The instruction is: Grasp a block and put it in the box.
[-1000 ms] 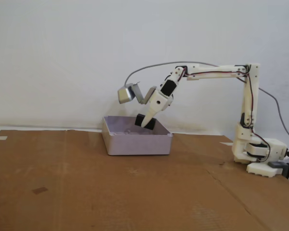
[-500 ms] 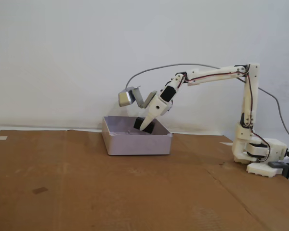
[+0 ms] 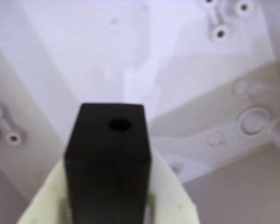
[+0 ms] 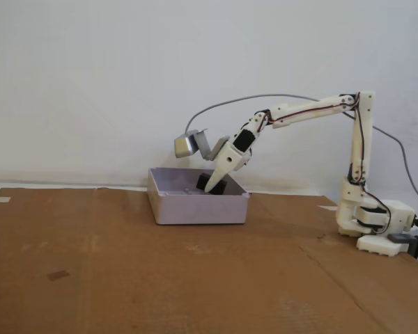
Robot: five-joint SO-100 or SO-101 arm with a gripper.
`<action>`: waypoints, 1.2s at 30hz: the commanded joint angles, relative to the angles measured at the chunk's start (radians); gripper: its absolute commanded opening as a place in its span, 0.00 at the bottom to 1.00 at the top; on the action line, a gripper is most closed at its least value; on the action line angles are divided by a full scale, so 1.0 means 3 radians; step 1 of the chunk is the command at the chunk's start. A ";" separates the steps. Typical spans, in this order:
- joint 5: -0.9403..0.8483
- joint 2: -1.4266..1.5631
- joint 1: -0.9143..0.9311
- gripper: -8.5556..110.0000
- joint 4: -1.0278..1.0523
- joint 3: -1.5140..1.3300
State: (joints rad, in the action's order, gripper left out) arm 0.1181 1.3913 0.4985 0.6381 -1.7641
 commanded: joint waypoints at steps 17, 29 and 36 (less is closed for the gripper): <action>0.0000 0.0337 0.0000 0.07 -0.0695 0.0133; -0.0026 0.0205 -0.0256 0.07 -0.0695 0.0133; -0.0036 0.0133 -0.0230 0.07 -0.0695 0.0097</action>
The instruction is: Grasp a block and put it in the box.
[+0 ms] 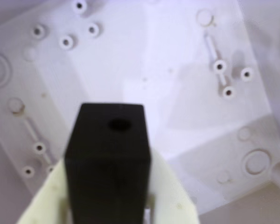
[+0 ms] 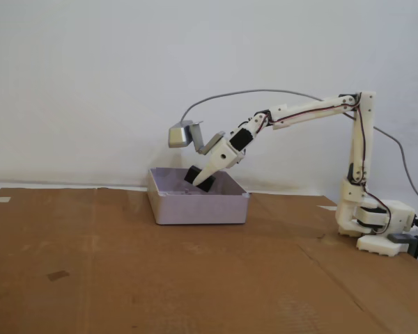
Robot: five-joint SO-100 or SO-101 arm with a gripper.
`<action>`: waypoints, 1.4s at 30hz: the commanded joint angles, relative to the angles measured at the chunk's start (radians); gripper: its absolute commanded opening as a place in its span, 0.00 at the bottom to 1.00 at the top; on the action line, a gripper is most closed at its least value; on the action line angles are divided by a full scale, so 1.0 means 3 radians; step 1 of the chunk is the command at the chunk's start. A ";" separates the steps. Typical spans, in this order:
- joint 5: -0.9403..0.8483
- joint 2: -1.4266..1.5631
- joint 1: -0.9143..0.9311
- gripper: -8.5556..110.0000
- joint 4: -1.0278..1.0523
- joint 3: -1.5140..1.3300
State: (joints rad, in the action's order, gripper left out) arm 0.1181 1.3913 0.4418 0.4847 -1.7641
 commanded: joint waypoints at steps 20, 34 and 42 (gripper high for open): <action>-0.0036 -0.0036 -0.0036 0.07 -0.0179 0.0077; -0.0046 -0.0031 -0.0041 0.09 -0.0179 -0.0225; -0.0046 -0.0026 -0.0066 0.25 -0.0184 -0.0189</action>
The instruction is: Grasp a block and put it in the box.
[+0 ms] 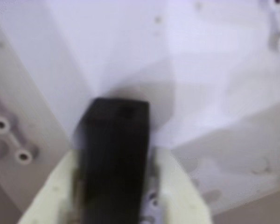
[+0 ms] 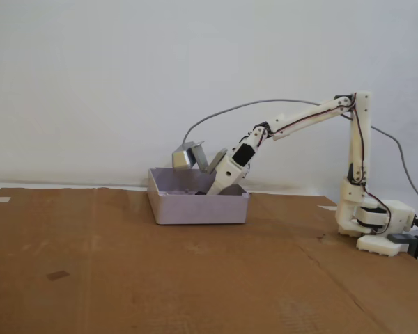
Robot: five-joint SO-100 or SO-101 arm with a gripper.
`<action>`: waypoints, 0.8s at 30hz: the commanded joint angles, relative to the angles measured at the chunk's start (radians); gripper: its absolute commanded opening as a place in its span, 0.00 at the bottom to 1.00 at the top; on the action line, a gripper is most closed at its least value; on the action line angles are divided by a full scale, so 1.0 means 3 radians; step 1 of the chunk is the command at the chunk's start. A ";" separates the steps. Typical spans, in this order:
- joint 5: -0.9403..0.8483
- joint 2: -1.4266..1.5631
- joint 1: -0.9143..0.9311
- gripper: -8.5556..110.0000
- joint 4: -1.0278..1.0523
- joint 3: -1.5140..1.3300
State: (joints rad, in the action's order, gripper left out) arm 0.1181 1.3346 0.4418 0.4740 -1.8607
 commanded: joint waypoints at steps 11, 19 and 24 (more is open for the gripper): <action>-0.0056 0.0164 -0.0082 0.33 -0.0148 0.0143; -0.0026 0.0194 -0.0082 0.39 -0.0148 0.0148; -0.0031 0.0210 -0.0082 0.39 -0.0148 0.0148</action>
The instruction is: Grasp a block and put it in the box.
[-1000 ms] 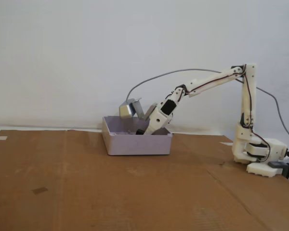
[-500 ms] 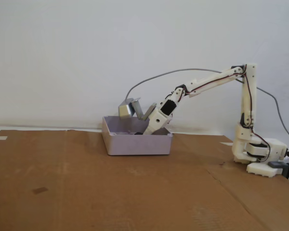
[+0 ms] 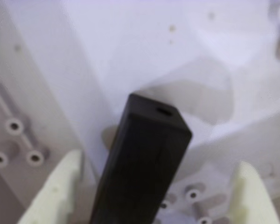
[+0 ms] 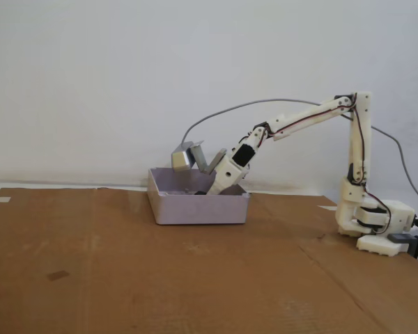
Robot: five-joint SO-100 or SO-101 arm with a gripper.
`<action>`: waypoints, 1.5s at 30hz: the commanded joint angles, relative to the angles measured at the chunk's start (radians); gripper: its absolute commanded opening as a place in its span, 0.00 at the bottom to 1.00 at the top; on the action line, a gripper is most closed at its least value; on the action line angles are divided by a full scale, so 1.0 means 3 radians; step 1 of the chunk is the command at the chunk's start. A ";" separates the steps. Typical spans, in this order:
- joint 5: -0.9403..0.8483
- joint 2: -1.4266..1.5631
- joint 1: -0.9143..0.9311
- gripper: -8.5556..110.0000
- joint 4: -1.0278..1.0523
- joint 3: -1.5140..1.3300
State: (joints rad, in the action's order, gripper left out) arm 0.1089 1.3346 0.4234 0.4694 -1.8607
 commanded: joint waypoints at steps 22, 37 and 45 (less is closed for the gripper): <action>-0.0020 0.0230 -0.0020 0.39 -0.0808 0.0455; -0.0020 0.0608 -0.0026 0.39 -0.0798 0.0593; -0.0020 0.0946 -0.0026 0.39 -0.0798 0.0603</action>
State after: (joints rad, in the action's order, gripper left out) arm 0.1089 1.4343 0.4234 0.2700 -1.7963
